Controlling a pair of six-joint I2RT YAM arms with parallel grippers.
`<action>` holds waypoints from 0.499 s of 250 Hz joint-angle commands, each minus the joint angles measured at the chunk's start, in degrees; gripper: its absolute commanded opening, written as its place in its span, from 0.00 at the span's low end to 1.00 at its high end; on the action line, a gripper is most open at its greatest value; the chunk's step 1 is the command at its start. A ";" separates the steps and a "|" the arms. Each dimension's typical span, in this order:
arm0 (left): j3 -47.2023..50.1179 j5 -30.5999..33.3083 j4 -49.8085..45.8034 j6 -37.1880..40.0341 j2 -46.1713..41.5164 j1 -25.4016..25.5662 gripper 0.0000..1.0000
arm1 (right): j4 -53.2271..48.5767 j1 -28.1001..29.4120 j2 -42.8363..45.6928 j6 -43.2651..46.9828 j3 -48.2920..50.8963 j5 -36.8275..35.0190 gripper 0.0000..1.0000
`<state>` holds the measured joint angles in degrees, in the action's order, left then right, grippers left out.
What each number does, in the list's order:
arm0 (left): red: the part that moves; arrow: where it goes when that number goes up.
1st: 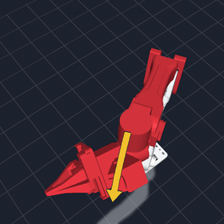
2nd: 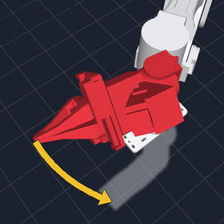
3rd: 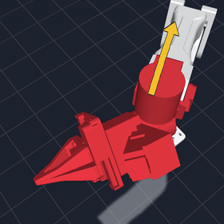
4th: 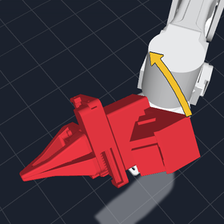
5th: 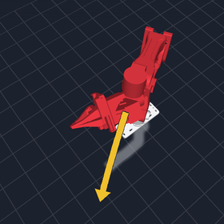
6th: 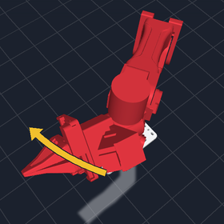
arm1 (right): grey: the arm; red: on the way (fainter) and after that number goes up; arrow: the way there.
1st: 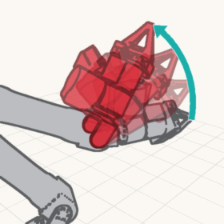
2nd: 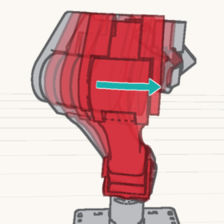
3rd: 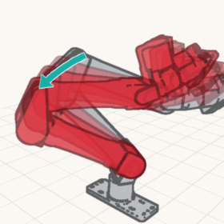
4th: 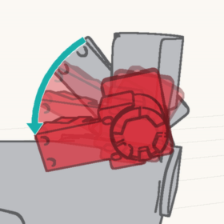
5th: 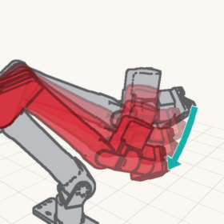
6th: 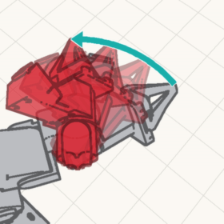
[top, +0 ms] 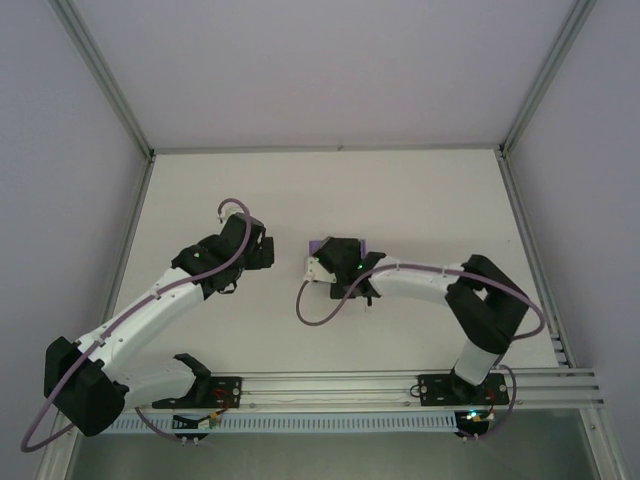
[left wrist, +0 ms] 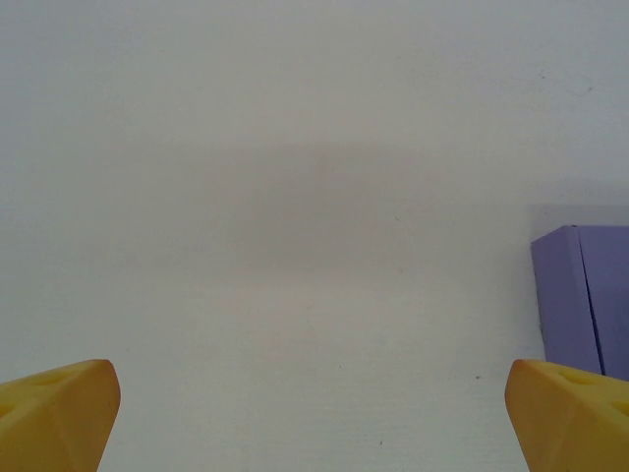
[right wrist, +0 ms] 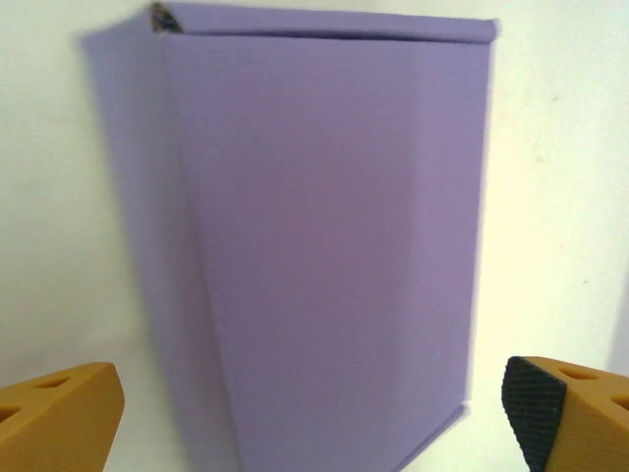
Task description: Assemble paper box
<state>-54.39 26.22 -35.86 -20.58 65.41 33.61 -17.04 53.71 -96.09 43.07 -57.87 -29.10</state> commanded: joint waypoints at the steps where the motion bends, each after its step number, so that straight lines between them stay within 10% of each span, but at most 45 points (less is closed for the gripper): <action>1: 0.23 -0.01 0.82 -0.21 -0.46 -0.63 1.00 | -10.89 0.33 4.44 -11.13 0.76 5.91 1.00; 60: 0.62 -2.61 4.84 0.66 -0.62 -4.46 1.00 | -6.47 -1.53 15.34 -15.73 3.90 10.50 1.00; 125: 9.12 -1.68 26.30 7.75 1.73 -18.37 1.00 | 11.82 -27.02 26.41 -39.34 13.21 16.48 1.00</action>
<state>-48.66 23.64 -21.82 -16.97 65.58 21.32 -16.23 37.87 -73.97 19.16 -50.43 -15.44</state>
